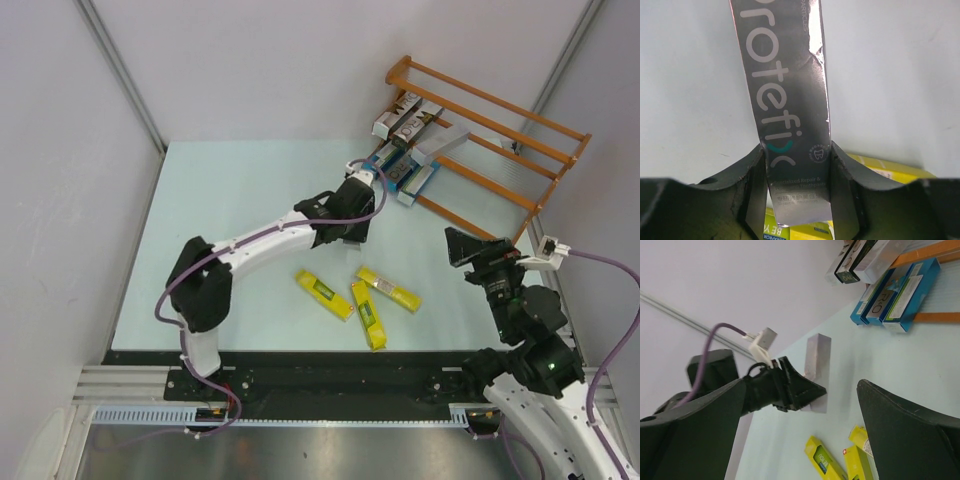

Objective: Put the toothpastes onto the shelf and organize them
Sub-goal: Pick up the toothpaste from the center of the board.

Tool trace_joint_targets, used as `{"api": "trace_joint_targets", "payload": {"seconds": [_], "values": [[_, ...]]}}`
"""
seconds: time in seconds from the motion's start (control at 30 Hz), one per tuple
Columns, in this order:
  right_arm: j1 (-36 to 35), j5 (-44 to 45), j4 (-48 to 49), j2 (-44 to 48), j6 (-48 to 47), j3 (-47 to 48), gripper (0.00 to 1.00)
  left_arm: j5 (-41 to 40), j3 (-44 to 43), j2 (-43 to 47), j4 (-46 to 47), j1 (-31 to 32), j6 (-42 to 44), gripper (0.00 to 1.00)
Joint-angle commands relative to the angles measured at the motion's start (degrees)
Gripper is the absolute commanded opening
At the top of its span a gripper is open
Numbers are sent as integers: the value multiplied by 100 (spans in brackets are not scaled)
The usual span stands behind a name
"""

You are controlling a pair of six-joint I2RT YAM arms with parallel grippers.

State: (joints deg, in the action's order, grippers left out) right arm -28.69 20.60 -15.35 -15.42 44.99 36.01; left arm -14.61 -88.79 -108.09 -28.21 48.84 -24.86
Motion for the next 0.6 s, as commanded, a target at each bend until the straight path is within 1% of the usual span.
{"api": "trace_joint_targets", "payload": {"seconds": [0.0,0.13,0.3,0.4,0.57], "values": [[3,-249,322,-294,71,3,100,160,46,815,333,222,429,34],[12,-495,480,-540,115,3,100,257,90,1237,517,512,622,34],[3,-759,656,-865,133,11,100,476,125,1493,711,969,983,35],[12,-926,762,-989,124,3,100,345,195,1624,834,1215,1141,35],[12,-1137,903,-1218,133,3,100,354,292,1792,983,1496,1255,35]]}}
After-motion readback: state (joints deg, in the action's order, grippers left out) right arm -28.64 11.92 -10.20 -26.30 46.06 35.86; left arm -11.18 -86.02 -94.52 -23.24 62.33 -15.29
